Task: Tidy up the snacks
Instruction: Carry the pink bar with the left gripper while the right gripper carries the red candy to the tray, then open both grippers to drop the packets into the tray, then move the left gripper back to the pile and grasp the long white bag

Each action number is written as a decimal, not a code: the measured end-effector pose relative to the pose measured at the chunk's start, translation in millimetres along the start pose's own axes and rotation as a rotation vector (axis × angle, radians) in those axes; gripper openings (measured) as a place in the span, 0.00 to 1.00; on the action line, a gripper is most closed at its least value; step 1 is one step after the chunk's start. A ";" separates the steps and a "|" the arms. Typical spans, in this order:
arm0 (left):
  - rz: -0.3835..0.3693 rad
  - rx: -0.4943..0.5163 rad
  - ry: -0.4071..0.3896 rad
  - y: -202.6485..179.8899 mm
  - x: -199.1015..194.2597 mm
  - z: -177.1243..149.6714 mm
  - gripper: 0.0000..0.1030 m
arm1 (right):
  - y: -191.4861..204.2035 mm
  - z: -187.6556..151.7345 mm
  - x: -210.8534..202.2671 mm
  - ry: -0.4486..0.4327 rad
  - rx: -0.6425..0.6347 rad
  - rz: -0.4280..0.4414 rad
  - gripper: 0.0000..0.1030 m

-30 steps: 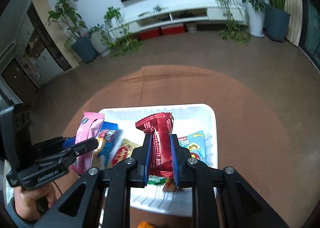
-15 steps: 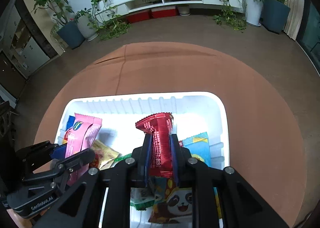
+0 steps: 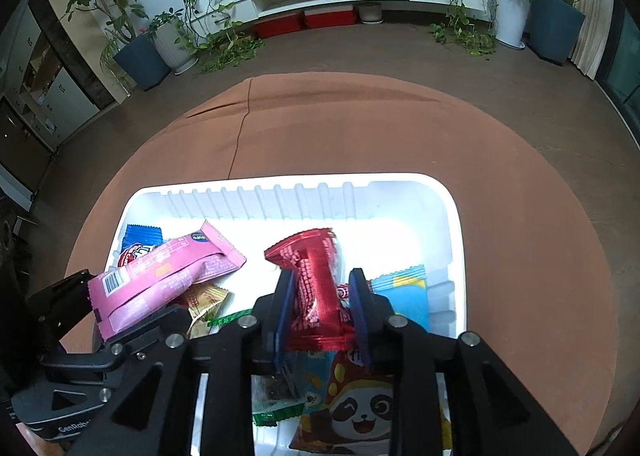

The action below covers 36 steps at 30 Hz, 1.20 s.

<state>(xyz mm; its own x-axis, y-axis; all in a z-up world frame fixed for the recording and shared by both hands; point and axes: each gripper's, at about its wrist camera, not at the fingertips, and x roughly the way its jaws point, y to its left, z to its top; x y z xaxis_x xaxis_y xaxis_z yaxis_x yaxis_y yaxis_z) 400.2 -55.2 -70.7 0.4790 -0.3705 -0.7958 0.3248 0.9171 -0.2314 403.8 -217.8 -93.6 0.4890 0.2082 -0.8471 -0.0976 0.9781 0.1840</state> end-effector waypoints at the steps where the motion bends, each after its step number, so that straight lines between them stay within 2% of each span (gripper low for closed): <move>1: 0.001 0.004 0.000 -1.1 -1.8 -0.5 0.52 | 0.5 0.0 -1.4 -0.002 -0.002 0.000 0.33; 3: 0.005 0.014 -0.005 -3.0 -8.1 -2.3 0.55 | 0.0 -0.6 -6.4 -0.009 -0.002 -0.002 0.37; 5: 0.006 0.016 -0.015 -4.8 -14.7 -3.6 0.62 | -0.6 -1.0 -13.5 -0.023 0.003 0.002 0.43; 7: 0.006 0.019 -0.023 -6.7 -22.7 -6.3 0.67 | -0.2 -1.3 -24.2 -0.038 0.006 0.007 0.54; 8: 0.007 0.024 -0.025 -8.3 -28.1 -7.9 0.72 | 0.0 -1.9 -30.7 -0.049 0.006 0.012 0.56; 12: 0.008 0.059 -0.046 -15.1 -52.0 -16.0 0.80 | -1.8 -8.0 -67.9 -0.118 0.024 0.042 0.70; 13: 0.007 0.066 -0.052 -16.6 -58.4 -19.1 0.87 | -3.1 -12.4 -80.0 -0.140 0.032 0.063 0.74; 14: 0.004 0.081 -0.061 -19.2 -66.5 -24.0 0.93 | -4.4 -17.8 -91.9 -0.163 0.038 0.083 0.76; 16: -0.001 0.137 -0.063 -27.0 -79.6 -34.3 0.96 | -5.3 -29.4 -110.3 -0.200 0.045 0.104 0.83; 18: -0.015 0.188 -0.062 -34.2 -90.8 -46.8 0.99 | -6.5 -47.5 -128.8 -0.238 0.047 0.135 0.87; 23: -0.074 0.322 -0.043 -48.2 -111.5 -89.0 1.00 | -15.5 -111.3 -158.2 -0.280 0.071 0.193 0.88; 28: -0.055 0.510 -0.003 -65.4 -118.0 -134.1 1.00 | -25.3 -179.7 -166.3 -0.258 0.141 0.241 0.88; 31: -0.066 0.594 -0.001 -73.7 -120.5 -155.6 1.00 | -30.0 -212.0 -166.5 -0.238 0.194 0.279 0.88; 33: -0.107 0.652 0.000 -82.8 -124.0 -167.7 1.00 | -27.9 -229.5 -166.1 -0.224 0.207 0.294 0.88; 36: -0.110 0.740 0.039 -98.1 -121.2 -178.7 1.00 | -20.0 -248.1 -167.2 -0.216 0.203 0.304 0.88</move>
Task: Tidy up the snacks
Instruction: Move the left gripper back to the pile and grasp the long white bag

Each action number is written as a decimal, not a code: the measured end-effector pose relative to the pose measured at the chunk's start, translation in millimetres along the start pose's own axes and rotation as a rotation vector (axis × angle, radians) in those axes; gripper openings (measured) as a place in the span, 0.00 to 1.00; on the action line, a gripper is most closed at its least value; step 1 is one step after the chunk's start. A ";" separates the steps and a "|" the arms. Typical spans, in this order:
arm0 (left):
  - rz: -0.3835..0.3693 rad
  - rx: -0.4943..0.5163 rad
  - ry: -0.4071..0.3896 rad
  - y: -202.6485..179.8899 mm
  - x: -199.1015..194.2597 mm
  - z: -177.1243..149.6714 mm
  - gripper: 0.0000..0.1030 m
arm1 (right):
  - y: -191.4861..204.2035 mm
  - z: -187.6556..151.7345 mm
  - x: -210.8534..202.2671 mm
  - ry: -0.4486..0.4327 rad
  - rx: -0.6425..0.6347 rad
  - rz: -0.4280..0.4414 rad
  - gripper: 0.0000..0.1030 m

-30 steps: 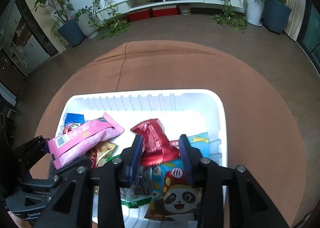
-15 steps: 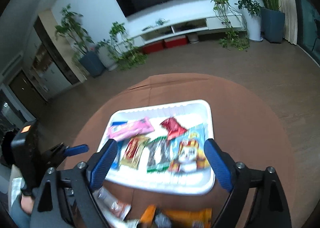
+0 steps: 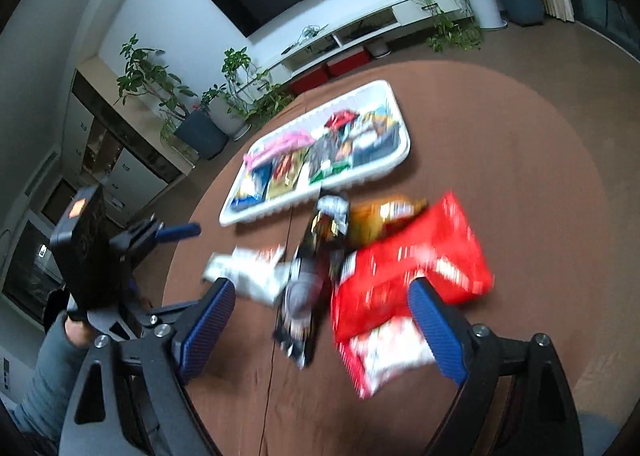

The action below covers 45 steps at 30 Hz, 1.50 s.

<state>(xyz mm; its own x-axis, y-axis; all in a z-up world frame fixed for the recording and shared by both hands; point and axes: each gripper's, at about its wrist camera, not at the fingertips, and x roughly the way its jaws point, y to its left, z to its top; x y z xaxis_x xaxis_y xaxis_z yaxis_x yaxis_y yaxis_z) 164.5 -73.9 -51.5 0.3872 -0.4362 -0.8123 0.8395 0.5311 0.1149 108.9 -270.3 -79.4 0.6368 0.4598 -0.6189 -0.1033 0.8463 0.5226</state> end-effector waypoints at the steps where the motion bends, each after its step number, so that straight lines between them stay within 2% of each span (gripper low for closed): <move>1: 0.005 0.035 0.036 -6.2 4.8 1.4 1.00 | 1.8 -5.1 -0.6 0.003 0.002 0.005 0.88; 5: 0.024 0.168 0.153 -26.9 26.5 2.0 0.99 | 2.4 -13.4 -0.5 0.010 0.006 0.011 0.87; 9: 0.018 0.217 0.181 -32.2 40.9 3.0 0.98 | 2.8 -20.5 -2.2 0.014 0.007 0.013 0.86; 11: 0.019 0.228 0.190 -31.4 45.3 2.7 0.86 | 0.4 -21.8 -2.4 0.017 0.008 0.010 0.85; 14: -0.002 0.222 0.205 -23.5 51.1 1.7 0.76 | -0.5 -22.9 0.0 0.027 0.010 0.012 0.84; 18: -0.028 0.208 0.235 -17.7 56.3 -1.2 0.73 | 0.4 -22.5 0.9 0.032 0.009 0.015 0.83; 24: -0.102 0.160 0.269 -19.9 56.2 -5.9 0.68 | 1.2 -20.7 2.9 0.043 0.013 0.017 0.83; 29: -0.116 0.098 0.299 -26.2 60.2 -9.9 0.49 | 8.5 -22.5 5.5 0.053 -0.012 0.011 0.80; 31: -0.132 0.046 0.289 -29.6 55.2 -14.9 0.46 | 11.6 -23.5 5.9 0.053 -0.024 0.006 0.80; 35: -0.124 -0.069 0.269 -23.7 54.2 -16.5 0.46 | 13.7 -24.1 8.1 0.062 -0.026 0.005 0.80; 38: -0.096 -0.096 0.272 -23.1 56.6 -14.9 0.45 | 17.7 -24.5 10.6 0.072 -0.037 0.001 0.79; 39: -0.087 -0.102 0.272 -23.5 57.7 -13.2 0.43 | 19.1 -25.7 10.8 0.074 -0.043 -0.002 0.78; 41: -0.042 -0.129 0.266 -21.8 56.7 -13.5 0.29 | 21.9 -26.0 11.6 0.077 -0.057 -0.007 0.77; 45: -0.041 -0.175 0.252 -17.0 54.7 -15.6 0.26 | 23.4 -27.1 13.3 0.080 -0.064 -0.005 0.77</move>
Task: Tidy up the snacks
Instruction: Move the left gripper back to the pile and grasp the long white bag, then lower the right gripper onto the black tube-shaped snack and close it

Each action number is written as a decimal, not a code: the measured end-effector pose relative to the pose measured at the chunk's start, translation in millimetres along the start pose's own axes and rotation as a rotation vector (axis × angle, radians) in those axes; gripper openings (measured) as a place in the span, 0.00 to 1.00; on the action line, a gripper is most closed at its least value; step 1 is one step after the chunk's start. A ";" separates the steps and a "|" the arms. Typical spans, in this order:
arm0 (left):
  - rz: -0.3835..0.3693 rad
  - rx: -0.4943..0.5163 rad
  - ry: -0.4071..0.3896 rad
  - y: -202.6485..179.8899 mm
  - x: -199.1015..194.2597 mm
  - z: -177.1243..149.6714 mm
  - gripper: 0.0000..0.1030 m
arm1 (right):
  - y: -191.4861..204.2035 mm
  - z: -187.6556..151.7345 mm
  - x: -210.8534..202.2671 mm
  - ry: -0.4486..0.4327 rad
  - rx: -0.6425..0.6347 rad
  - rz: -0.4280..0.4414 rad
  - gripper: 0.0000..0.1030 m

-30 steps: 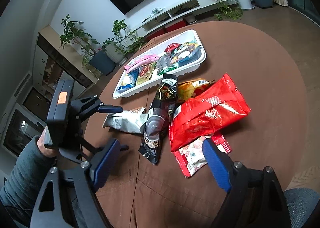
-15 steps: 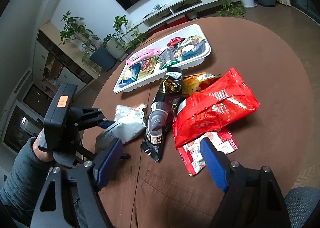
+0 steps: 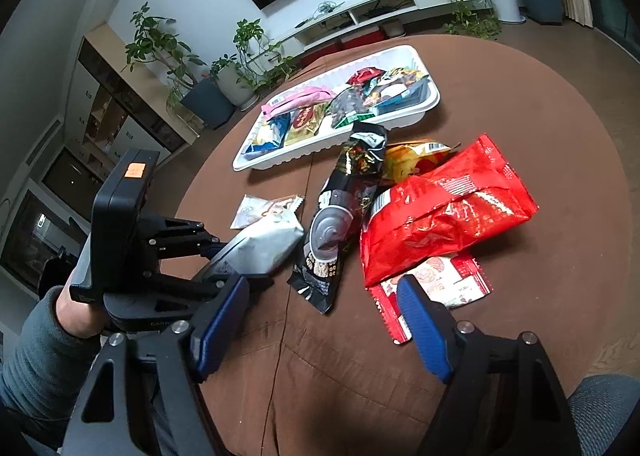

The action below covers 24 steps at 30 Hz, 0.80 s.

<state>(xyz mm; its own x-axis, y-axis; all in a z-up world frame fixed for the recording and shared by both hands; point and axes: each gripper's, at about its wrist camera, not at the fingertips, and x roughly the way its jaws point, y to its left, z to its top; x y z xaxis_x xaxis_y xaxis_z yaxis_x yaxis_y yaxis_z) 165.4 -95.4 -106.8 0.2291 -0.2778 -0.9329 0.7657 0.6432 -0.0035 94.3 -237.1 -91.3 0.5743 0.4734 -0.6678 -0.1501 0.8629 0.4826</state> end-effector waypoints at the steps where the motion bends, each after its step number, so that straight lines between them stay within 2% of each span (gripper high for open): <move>1: 0.000 -0.006 -0.001 -0.1 -0.3 -0.7 0.26 | 0.6 -0.5 0.9 0.003 -0.001 -0.001 0.77; 7: 0.007 -0.048 -0.009 -2.7 -1.2 -5.2 0.25 | 5.1 -0.1 6.0 0.011 -0.015 -0.010 0.77; 15: 0.020 -0.147 -0.049 -6.0 -11.3 -18.9 0.14 | 13.2 -1.7 13.1 0.021 -0.038 -0.024 0.74; 24: -0.033 -0.259 -0.123 -4.9 -20.4 -42.8 0.12 | 19.0 13.1 28.6 0.032 -0.028 -0.040 0.66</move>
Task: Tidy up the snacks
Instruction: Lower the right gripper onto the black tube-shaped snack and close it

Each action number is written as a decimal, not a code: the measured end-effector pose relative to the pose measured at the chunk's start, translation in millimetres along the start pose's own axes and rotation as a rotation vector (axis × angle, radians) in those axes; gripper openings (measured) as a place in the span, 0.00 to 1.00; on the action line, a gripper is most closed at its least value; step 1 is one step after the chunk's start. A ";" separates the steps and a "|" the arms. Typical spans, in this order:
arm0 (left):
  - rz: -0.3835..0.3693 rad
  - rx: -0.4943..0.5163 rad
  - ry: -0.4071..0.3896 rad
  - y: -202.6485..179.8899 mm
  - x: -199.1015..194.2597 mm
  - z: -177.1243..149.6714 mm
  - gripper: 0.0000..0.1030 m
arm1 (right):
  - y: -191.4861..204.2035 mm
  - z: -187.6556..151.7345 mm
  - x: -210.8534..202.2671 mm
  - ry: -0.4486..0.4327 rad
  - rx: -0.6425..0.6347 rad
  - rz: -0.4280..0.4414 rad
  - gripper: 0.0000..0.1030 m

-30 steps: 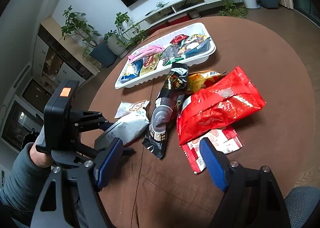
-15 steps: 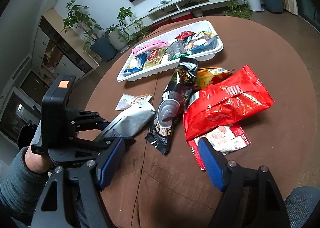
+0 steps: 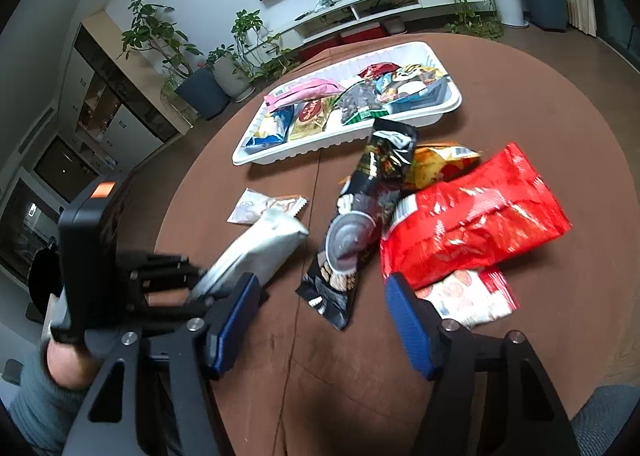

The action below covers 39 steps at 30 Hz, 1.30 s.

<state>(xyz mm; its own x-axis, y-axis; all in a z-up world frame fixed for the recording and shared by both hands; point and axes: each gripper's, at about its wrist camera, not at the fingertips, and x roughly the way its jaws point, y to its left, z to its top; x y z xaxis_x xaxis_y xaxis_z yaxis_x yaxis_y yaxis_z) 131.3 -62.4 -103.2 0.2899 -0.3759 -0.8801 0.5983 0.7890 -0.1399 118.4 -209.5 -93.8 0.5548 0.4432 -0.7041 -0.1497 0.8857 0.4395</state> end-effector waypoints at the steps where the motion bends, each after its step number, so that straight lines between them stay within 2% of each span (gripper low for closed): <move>1: -0.008 -0.017 -0.011 0.5 -2.5 -3.8 0.12 | 1.6 1.2 3.7 0.010 0.000 -0.001 0.65; 9: -0.083 -0.199 -0.126 15.3 -23.6 -36.8 0.12 | 3.0 10.0 33.3 0.078 0.055 -0.028 0.62; 18: -0.100 -0.279 -0.194 24.5 -37.4 -44.6 0.12 | 3.5 20.3 52.3 0.088 0.064 -0.116 0.61; 27: -0.123 -0.319 -0.227 31.9 -41.5 -51.0 0.12 | 14.8 37.3 69.1 0.081 0.025 -0.231 0.60; 32: -0.129 -0.334 -0.235 33.8 -43.7 -55.5 0.12 | 24.1 36.2 74.6 0.072 -0.071 -0.323 0.45; 37: -0.134 -0.345 -0.235 36.7 -39.9 -56.1 0.12 | 22.0 30.7 69.5 0.076 -0.099 -0.322 0.31; 39: -0.134 -0.349 -0.238 37.2 -39.0 -55.9 0.12 | 23.0 27.8 67.9 0.077 -0.106 -0.321 0.28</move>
<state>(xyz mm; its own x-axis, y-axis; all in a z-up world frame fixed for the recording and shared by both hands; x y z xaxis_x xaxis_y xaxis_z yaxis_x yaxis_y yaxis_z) 100.5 8.8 -99.4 0.4148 -0.5556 -0.7206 0.3664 0.8269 -0.4266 175.3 -162.9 -115.9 0.5247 0.1452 -0.8388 -0.0636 0.9893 0.1315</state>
